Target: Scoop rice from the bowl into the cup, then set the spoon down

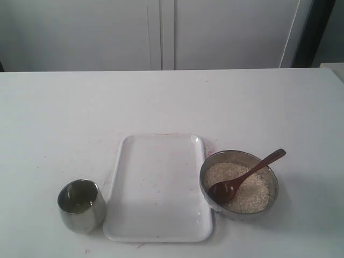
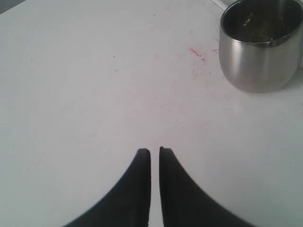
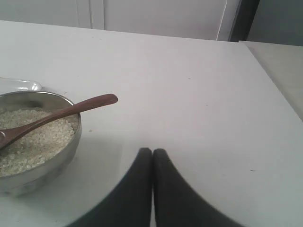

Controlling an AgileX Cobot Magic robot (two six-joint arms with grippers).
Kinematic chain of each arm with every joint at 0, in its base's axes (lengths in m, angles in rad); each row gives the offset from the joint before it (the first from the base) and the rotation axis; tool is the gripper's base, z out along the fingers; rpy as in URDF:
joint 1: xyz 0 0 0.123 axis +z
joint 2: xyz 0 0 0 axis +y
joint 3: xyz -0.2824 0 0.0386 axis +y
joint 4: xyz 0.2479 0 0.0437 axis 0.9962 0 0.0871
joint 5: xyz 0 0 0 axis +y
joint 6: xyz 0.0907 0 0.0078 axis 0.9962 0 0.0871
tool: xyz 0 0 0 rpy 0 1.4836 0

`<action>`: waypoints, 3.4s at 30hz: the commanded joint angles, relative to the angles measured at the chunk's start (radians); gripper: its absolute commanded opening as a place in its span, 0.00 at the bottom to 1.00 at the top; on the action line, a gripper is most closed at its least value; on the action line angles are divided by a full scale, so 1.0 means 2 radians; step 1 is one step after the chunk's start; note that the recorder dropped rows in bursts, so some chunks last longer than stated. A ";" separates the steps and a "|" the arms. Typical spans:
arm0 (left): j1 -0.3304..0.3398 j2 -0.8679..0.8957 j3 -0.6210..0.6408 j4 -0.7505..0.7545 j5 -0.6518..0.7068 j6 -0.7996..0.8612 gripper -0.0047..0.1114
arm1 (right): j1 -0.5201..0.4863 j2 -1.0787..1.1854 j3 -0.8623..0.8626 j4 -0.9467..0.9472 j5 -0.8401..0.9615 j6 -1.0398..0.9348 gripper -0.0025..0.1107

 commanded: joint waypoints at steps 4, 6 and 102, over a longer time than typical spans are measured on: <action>-0.003 0.000 0.004 -0.003 0.026 -0.003 0.16 | -0.003 -0.003 0.002 0.000 -0.003 -0.001 0.02; -0.003 0.000 0.004 -0.003 0.026 -0.003 0.16 | -0.003 -0.003 0.002 0.000 -0.003 -0.001 0.02; -0.003 0.000 0.004 -0.003 0.026 -0.003 0.16 | 0.154 0.773 -0.706 -0.060 0.432 -0.536 0.02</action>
